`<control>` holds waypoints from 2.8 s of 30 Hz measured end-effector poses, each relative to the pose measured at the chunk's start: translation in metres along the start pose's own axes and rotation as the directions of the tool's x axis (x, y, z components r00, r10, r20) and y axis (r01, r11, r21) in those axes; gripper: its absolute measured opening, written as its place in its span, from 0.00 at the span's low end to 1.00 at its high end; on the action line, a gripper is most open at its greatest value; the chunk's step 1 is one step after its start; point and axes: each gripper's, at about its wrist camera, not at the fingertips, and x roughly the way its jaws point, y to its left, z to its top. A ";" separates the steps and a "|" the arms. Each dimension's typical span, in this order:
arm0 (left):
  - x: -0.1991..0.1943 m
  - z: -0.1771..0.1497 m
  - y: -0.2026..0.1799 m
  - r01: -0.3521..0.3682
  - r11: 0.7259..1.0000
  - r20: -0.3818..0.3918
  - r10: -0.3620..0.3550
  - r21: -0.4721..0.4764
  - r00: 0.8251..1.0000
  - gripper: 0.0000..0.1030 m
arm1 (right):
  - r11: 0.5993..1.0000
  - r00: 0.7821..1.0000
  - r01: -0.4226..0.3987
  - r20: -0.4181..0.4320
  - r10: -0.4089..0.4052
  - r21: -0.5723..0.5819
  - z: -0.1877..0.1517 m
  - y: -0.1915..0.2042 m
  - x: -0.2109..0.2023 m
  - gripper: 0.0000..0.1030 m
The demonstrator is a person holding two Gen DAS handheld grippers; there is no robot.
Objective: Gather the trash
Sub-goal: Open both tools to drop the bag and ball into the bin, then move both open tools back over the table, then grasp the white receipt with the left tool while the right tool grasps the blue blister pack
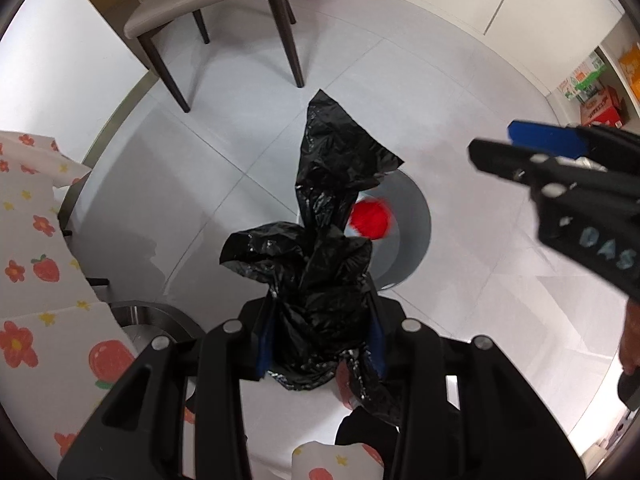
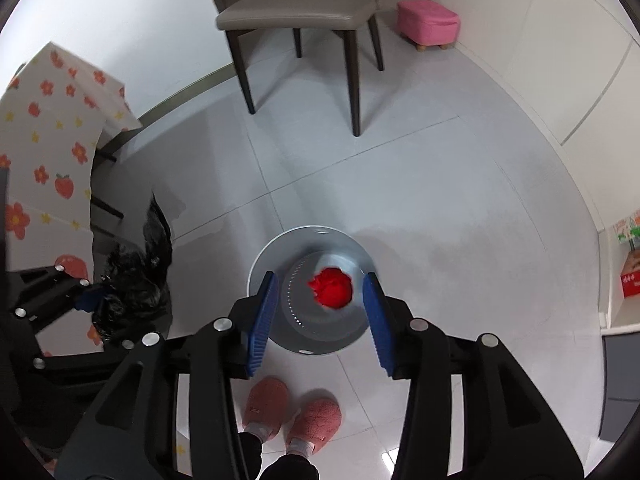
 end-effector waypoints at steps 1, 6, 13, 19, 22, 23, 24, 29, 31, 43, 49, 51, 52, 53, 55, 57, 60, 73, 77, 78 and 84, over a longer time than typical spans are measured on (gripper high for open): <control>0.004 0.004 -0.001 0.001 1.000 0.000 -0.001 0.008 1.000 0.37 | 1.000 1.000 0.004 0.001 -0.004 0.008 -0.002 -0.004 -0.004 0.41; 0.010 0.014 -0.013 0.013 0.999 0.018 -0.014 0.045 1.000 0.39 | 0.999 1.000 0.023 -0.001 -0.023 0.030 -0.006 -0.019 -0.019 0.41; 0.011 0.036 -0.023 0.015 0.999 0.024 -0.016 0.052 1.000 0.62 | 0.997 0.999 0.049 -0.005 -0.049 0.054 -0.010 -0.032 -0.032 0.41; -0.009 0.038 -0.023 0.018 0.999 0.033 -0.019 0.037 0.999 0.73 | 0.996 0.998 0.060 0.005 -0.060 0.059 -0.009 -0.034 -0.050 0.41; -0.030 0.037 -0.018 0.026 1.000 0.039 -0.026 0.017 0.999 0.73 | 0.997 0.998 0.058 0.013 -0.059 0.044 -0.005 -0.030 -0.065 0.41; -0.038 0.035 -0.016 0.026 1.000 0.044 -0.026 0.010 0.999 0.73 | 0.998 0.998 0.056 0.016 -0.057 0.035 -0.004 -0.027 -0.073 0.41; -0.047 0.032 -0.013 0.025 1.000 0.050 -0.026 0.004 0.998 0.73 | 0.998 0.998 0.054 0.019 -0.054 0.027 -0.002 -0.025 -0.079 0.41; -0.110 0.012 0.007 0.007 0.999 0.093 -0.002 -0.050 0.996 0.73 | 0.999 0.999 0.015 0.037 -0.013 -0.052 0.008 0.004 -0.124 0.41; -0.138 -0.002 0.022 -0.002 0.996 0.107 0.012 -0.092 0.994 0.73 | 0.994 0.999 -0.013 0.048 0.018 -0.104 0.012 0.023 -0.146 0.41; -0.283 -0.132 0.127 -0.130 0.846 0.131 0.228 -0.517 0.965 0.73 | 0.802 0.948 -0.259 0.016 0.318 -0.538 0.027 0.203 -0.236 0.41; -0.328 -0.221 0.173 -0.193 0.669 0.071 0.346 -0.718 0.936 0.73 | 0.622 0.903 -0.332 -0.046 0.428 -0.709 0.012 0.301 -0.264 0.41; -0.340 -0.251 0.189 -0.198 0.606 0.051 0.368 -0.770 0.928 0.73 | 0.563 0.890 -0.344 -0.069 0.451 -0.751 0.002 0.331 -0.273 0.41; -0.346 -0.267 0.198 -0.200 0.572 0.041 0.380 -0.796 0.924 0.73 | 0.529 0.883 -0.351 -0.085 0.462 -0.773 -0.004 0.349 -0.277 0.41; -0.350 -0.281 0.206 -0.204 0.545 0.031 0.391 -0.813 0.920 0.73 | 0.505 0.878 -0.356 -0.096 0.470 -0.786 -0.012 0.359 -0.284 0.41; -0.358 -0.307 0.222 -0.211 0.495 0.012 0.410 -0.843 0.912 0.73 | 0.451 0.867 -0.368 -0.125 0.482 -0.813 -0.025 0.394 -0.290 0.41; -0.365 -0.331 0.239 -0.212 0.460 0.001 0.420 -0.863 0.908 0.73 | 0.411 0.860 -0.371 -0.142 0.490 -0.833 -0.037 0.423 -0.296 0.41; -0.374 -0.357 0.264 -0.212 0.428 -0.007 0.432 -0.879 0.902 0.73 | 0.374 0.854 -0.370 -0.153 0.497 -0.850 -0.052 0.466 -0.300 0.41; -0.348 -0.399 0.340 -0.190 0.337 -0.036 0.414 -0.922 0.910 0.73 | 0.291 0.861 -0.370 -0.207 0.464 -0.882 -0.047 0.592 -0.257 0.45; -0.322 -0.409 0.355 -0.188 0.250 -0.081 0.384 -0.950 0.920 0.73 | 0.234 0.865 -0.372 -0.243 0.439 -0.898 -0.042 0.617 -0.228 0.48; -0.316 -0.413 0.358 -0.188 0.226 -0.092 0.376 -0.956 0.922 0.73 | 0.221 0.865 -0.372 -0.250 0.435 -0.902 -0.042 0.622 -0.222 0.51; -0.301 -0.424 0.369 -0.181 0.144 -0.120 0.358 -0.973 0.926 0.73 | 0.168 0.875 -0.351 -0.259 0.408 -0.921 -0.047 0.645 -0.189 0.61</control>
